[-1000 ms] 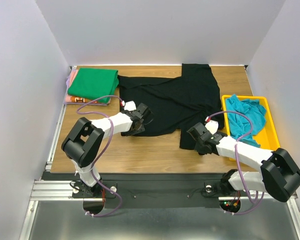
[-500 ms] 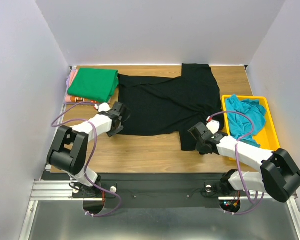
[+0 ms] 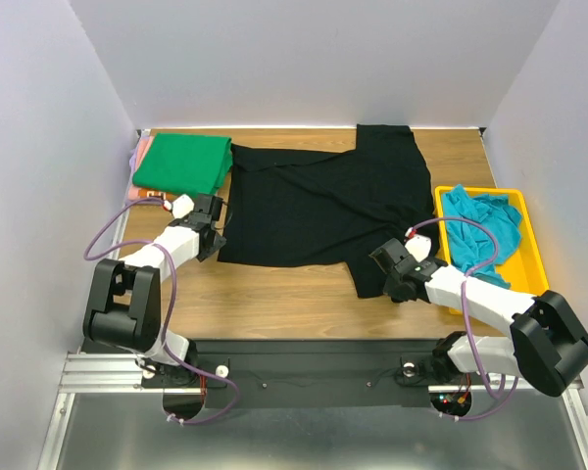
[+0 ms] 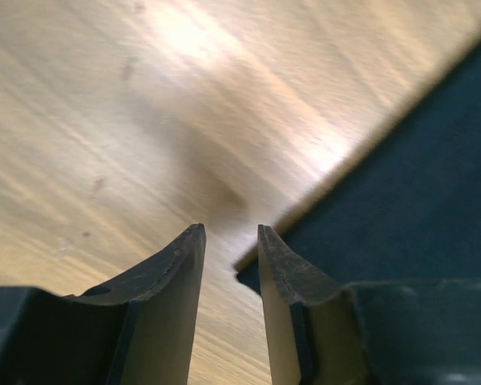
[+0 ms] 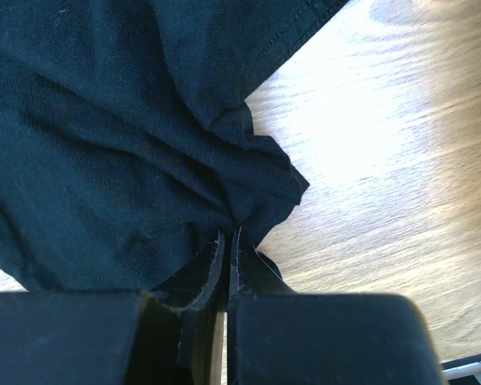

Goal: Fold and stack the t-shirts
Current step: Flatten the tshirt out

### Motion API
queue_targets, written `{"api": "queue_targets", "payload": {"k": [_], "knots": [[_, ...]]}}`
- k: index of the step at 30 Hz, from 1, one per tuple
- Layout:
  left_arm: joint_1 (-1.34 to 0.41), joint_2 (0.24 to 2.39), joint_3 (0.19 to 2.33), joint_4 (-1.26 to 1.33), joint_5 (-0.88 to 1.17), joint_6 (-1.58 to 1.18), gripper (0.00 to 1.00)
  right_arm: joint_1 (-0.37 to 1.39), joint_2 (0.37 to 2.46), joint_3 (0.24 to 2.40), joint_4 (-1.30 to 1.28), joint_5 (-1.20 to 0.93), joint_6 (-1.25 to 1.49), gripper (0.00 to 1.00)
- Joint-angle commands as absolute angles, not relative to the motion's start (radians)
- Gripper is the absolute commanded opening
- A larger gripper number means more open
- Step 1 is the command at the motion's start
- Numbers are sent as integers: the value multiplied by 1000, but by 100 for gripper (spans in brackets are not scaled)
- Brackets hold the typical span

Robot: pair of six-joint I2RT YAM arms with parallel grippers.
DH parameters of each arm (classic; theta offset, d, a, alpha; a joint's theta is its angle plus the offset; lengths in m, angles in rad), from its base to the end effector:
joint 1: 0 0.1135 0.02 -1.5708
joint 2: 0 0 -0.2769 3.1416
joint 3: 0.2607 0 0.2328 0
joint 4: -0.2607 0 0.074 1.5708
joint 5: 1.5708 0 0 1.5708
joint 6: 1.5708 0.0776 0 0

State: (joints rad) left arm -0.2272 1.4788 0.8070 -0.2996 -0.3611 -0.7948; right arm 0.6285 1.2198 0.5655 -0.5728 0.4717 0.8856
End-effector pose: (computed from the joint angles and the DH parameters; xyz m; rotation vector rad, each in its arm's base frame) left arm 0.2894 -0.0388 0.1752 -0.8185 2.3130 0.0198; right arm 0.1728 0.0820 0.1495 0.4358 2.5350 -0.1426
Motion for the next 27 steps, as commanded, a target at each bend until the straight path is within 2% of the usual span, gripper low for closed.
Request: {"api": "queue_targets", "payload": {"k": [1,7,8,11,21,25,27], "knots": [[-227,1407,767,-229,-270,-721,46,620,1243,566,-595,494,876,0],[-248,1287,698,-183,-158,-686,55,618,1264,572,-595,489,865,1],[-256,1278,689,-163,-137,-681,62,618,1270,572,-595,491,865,0],[-296,1285,687,-149,-127,-677,64,620,1281,577,-594,494,865,0],[-390,1518,840,-247,-253,-722,64,618,1262,571,-595,492,868,1],[-405,1548,856,-255,-262,-732,61,620,1262,571,-595,494,867,0],[-413,1557,864,-261,-270,-735,56,620,1262,571,-595,492,867,0]]}}
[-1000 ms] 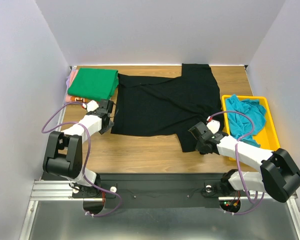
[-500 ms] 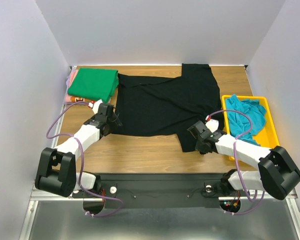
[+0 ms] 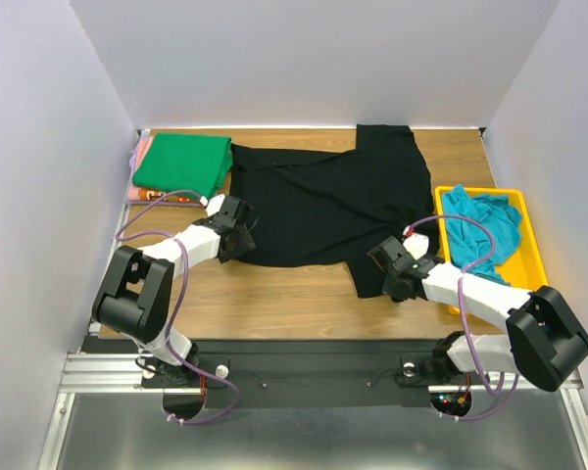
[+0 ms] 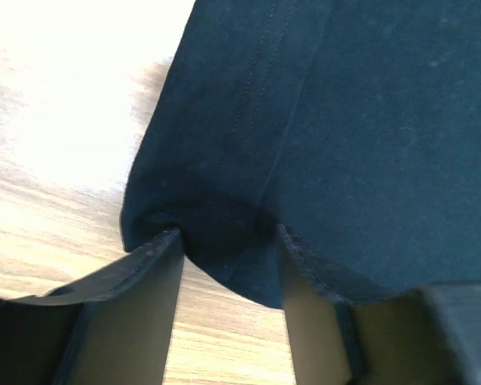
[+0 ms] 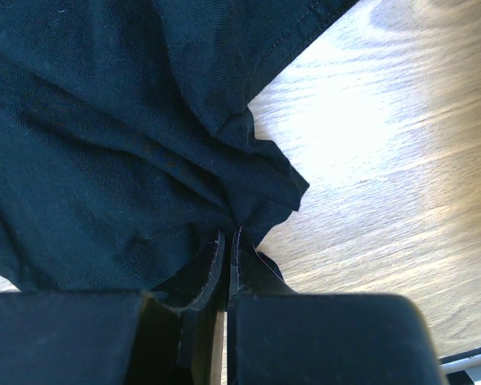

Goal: Fold and stack the t-shirts
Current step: Flatten the tshirt out

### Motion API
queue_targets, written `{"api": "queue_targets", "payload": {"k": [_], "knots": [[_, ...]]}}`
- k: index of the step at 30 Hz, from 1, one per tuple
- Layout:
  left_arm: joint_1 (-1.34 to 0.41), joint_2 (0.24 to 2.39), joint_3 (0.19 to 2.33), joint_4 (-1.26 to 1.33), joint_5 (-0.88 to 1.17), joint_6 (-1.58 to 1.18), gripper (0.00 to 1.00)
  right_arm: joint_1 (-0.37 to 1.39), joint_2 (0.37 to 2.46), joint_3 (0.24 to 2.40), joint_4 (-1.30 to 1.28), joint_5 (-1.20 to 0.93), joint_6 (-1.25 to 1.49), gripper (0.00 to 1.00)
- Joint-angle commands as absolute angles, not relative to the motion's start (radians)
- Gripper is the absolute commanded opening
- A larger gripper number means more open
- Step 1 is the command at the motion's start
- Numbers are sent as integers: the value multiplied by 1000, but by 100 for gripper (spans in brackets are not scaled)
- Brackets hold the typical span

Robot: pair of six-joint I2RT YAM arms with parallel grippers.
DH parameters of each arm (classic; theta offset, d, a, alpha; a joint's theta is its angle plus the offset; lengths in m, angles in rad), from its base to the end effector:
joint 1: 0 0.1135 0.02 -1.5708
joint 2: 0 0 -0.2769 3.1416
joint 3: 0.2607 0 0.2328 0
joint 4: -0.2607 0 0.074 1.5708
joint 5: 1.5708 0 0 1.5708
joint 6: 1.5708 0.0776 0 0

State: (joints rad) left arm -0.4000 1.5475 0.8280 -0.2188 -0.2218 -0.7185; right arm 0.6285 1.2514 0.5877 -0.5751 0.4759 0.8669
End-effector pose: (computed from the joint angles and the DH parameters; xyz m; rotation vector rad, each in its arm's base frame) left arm 0.2929 -0.1053 0.1665 -0.4835 2.4395 -0.1969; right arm 0.1777 0.0852 0.1499 0.4102 2.5446 -0.1646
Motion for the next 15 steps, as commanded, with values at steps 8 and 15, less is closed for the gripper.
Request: {"api": "queue_targets", "payload": {"k": [8,15], "knots": [[-420,1566,890,-301,-278,-724,11,620,1259,569,-595,497,870,0],[-400,1419,855,-350,-279,-721,0,618,1269,571,-598,512,880,0]]}}
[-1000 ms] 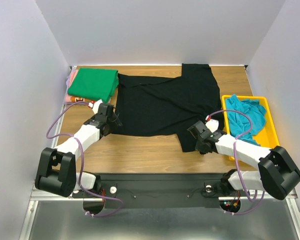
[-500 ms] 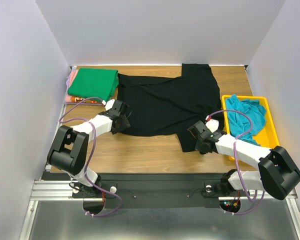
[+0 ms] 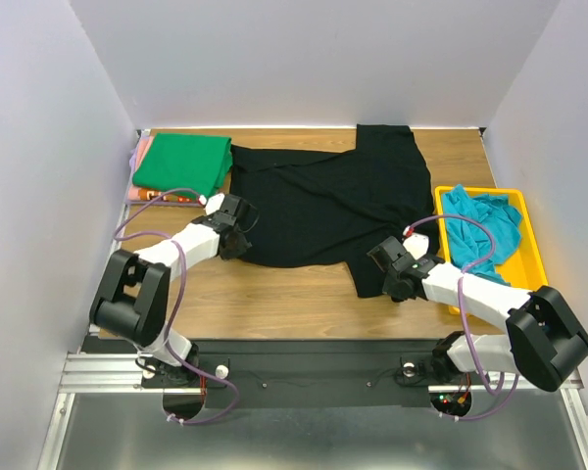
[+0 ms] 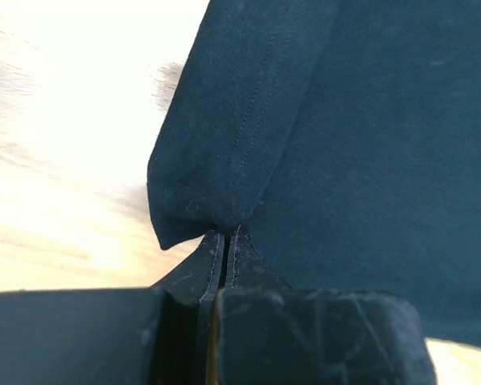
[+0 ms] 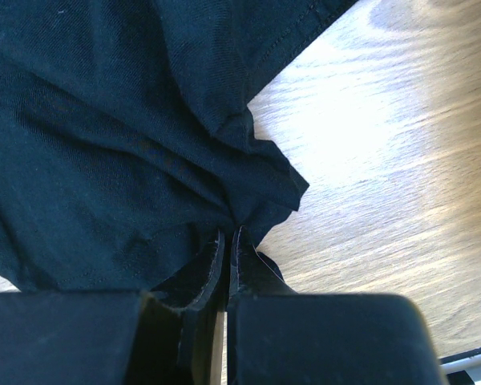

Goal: Fold and stack the t-shirts
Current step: Flatten the tshirt out

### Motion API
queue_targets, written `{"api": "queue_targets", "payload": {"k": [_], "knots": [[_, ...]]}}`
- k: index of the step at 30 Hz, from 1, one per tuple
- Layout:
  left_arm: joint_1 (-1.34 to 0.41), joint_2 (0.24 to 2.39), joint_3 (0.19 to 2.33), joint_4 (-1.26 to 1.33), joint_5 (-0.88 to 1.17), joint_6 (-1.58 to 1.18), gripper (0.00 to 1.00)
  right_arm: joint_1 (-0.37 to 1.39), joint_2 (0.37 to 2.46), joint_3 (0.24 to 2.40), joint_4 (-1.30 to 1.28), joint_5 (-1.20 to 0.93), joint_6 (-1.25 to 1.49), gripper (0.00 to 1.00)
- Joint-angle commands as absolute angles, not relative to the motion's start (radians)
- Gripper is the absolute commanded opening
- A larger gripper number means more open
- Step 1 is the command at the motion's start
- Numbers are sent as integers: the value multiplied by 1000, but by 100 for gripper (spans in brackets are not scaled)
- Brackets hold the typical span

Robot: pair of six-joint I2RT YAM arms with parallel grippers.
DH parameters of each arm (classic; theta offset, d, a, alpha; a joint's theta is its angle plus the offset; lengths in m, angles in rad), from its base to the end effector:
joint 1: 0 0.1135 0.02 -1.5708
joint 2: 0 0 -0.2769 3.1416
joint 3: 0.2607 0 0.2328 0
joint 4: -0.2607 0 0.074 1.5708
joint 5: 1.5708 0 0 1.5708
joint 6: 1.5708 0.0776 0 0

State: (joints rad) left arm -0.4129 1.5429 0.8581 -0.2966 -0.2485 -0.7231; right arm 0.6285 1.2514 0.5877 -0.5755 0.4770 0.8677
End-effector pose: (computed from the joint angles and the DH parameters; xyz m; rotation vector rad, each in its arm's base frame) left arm 0.2892 -0.1059 0.1705 -0.4821 2.4672 -0.1457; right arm 0.1777 0.0851 0.1499 0.4112 2.5439 -0.1658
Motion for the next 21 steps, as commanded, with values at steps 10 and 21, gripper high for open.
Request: {"api": "queue_targets", "payload": {"k": [10,21], "knots": [[-232,1178,744,-302,-135,-759,0,604,1273,572,-623,543,922,0],[-161,1149,684,-353,-51,-792,0,586,1322,603,-678,604,976,0]]}}
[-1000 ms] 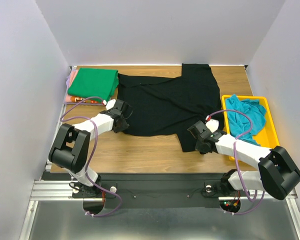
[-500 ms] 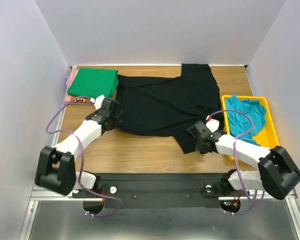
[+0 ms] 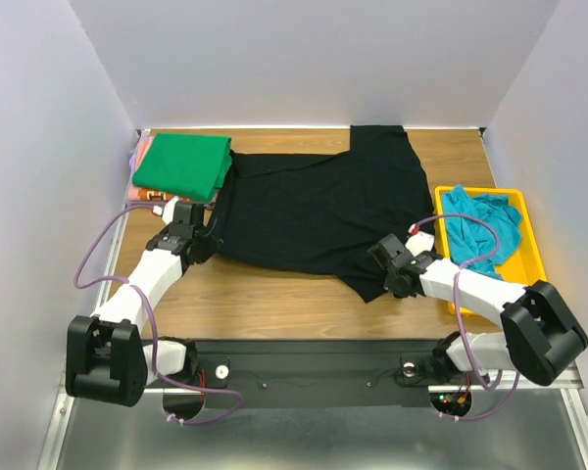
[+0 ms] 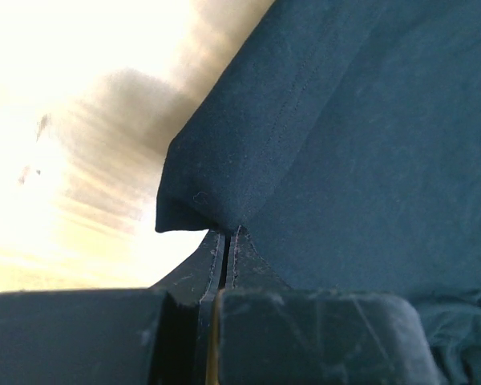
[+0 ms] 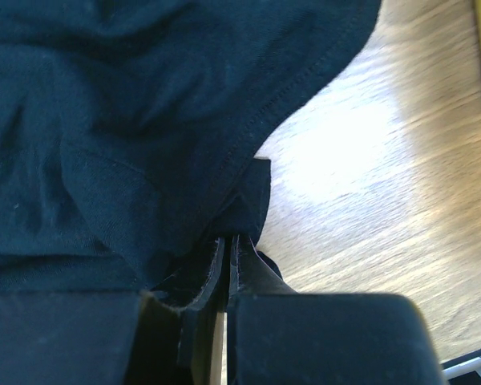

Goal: Fold and stack the t-shirts
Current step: Flatten the tshirt out

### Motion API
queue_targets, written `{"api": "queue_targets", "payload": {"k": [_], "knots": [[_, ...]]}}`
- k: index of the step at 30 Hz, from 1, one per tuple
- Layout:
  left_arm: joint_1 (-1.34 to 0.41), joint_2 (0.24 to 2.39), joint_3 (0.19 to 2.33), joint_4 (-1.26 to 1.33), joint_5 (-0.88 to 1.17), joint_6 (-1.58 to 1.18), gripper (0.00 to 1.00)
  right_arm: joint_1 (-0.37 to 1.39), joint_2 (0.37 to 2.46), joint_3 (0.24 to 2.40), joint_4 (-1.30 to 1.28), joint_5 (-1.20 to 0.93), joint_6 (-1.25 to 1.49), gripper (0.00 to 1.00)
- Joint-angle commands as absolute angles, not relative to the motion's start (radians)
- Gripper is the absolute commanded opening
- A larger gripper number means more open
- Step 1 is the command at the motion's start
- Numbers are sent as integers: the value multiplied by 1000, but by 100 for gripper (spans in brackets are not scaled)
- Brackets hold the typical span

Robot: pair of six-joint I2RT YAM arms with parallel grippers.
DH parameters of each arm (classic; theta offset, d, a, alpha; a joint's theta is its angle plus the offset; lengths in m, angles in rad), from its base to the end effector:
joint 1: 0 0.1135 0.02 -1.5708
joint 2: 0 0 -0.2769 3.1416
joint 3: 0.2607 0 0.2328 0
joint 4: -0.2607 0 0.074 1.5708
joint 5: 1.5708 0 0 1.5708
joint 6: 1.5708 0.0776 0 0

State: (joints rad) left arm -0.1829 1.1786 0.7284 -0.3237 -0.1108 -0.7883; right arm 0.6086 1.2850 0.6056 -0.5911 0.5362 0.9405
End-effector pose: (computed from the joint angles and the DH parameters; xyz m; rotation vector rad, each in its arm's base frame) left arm 0.2483 -0.0372 0.2199 -0.7577 2.2411 -0.3487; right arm 0.1837 0.0797 0.1501 0.5254 2.4958 -0.2307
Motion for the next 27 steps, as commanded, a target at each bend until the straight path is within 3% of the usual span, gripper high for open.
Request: {"api": "queue_targets", "payload": {"k": [1,6,11,12,13,17,19,27], "knots": [[-158,1146,663,-347,-32,-795,0,581,1331,607,-681,606,970,0],[-152,1166,629,-330,25,-784,0,566,1374,629,-687,612,950,0],[-143,1223,609,-290,63,-769,7,566,1391,637,-692,617,936,0],[-140,1232,607,-267,90,-762,9,566,1394,637,-692,618,934,0],[-140,1244,606,-261,95,-761,17,565,1396,638,-692,617,931,0],[-138,1275,607,-247,95,-761,23,565,1404,640,-692,614,928,0],[-138,1285,609,-247,94,-758,31,565,1407,641,-692,614,925,0],[-138,1281,620,-258,92,-755,38,565,1417,643,-689,611,919,0]]}}
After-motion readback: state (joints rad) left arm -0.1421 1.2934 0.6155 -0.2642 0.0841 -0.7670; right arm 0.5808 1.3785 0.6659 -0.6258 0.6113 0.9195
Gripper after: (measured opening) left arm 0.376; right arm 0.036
